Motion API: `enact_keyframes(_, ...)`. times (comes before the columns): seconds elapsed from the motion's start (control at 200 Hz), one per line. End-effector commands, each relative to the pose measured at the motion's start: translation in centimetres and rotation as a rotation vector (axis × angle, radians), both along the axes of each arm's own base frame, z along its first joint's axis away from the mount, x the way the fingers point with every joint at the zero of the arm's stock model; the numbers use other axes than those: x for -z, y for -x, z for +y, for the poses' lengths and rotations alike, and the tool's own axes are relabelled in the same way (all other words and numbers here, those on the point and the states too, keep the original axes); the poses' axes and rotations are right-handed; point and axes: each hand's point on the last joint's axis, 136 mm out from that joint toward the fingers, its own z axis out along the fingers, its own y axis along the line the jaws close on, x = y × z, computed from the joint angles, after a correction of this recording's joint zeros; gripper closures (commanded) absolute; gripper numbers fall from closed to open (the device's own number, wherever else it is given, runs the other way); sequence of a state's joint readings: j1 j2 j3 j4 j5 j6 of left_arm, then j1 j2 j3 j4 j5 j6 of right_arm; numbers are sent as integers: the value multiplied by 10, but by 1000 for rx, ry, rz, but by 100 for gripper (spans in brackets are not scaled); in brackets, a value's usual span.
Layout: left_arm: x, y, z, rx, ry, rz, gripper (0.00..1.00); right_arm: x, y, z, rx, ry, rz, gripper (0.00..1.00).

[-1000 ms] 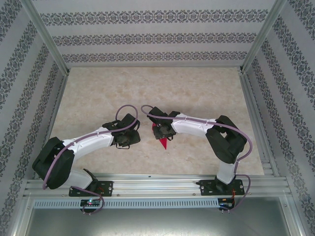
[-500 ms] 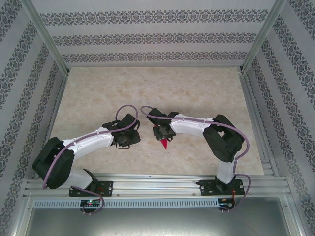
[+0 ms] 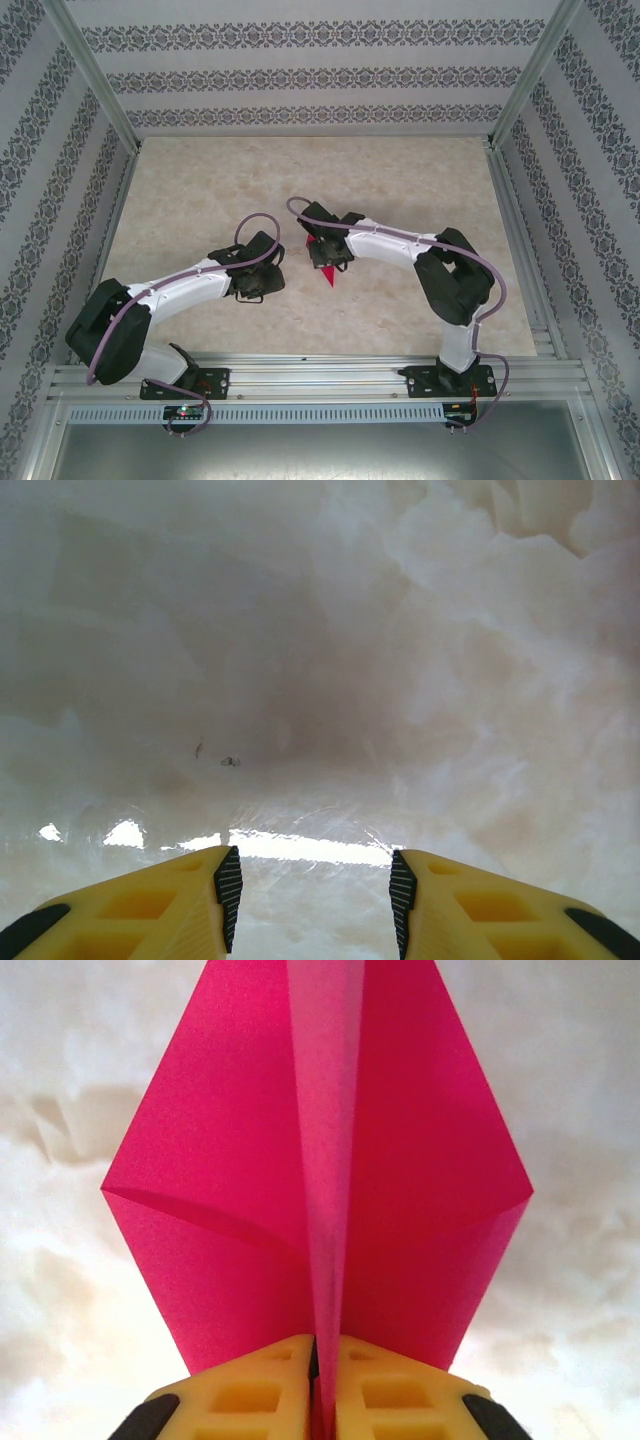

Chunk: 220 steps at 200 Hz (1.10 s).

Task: Fold a paper plane with a square sheet of paper (pick it up from the middle)
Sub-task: Move a paper plane to the center of the table.

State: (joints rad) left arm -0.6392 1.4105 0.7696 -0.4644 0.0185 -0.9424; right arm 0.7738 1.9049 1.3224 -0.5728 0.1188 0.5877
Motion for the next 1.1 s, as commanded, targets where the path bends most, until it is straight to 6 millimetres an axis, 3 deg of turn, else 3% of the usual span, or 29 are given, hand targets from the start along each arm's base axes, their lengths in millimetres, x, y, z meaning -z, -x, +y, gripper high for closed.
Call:
enact_keyframes(0.0,-8,-4,9,-1,-29,-26,54,13,-8,-6,37,42,37,88)
enact_keyframes(0.195,-11,-5,9,2,-32,-34,54,27,-20,-5,113,26,63,85)
enact_keyframes(0.37,-9,-4,11,-3,-35,-29,54,43,-18,-5,128,26,96,79)
enact_keyframes(0.44,-9,-5,11,-4,-33,-28,54,47,-17,-4,128,28,106,73)
enact_keyframes(0.629,-10,-6,10,0,-31,-32,53,55,-14,-3,132,25,132,74)
enact_keyframes(0.754,-12,-7,13,1,-46,-43,53,31,-18,0,132,-7,93,68)
enact_keyframes(1.014,-27,-16,23,-11,-84,-86,53,-49,-24,-5,135,-103,-43,52)
enact_keyframes(1.094,-34,-20,29,-22,-104,-106,53,-69,-21,-13,144,-119,-88,52)
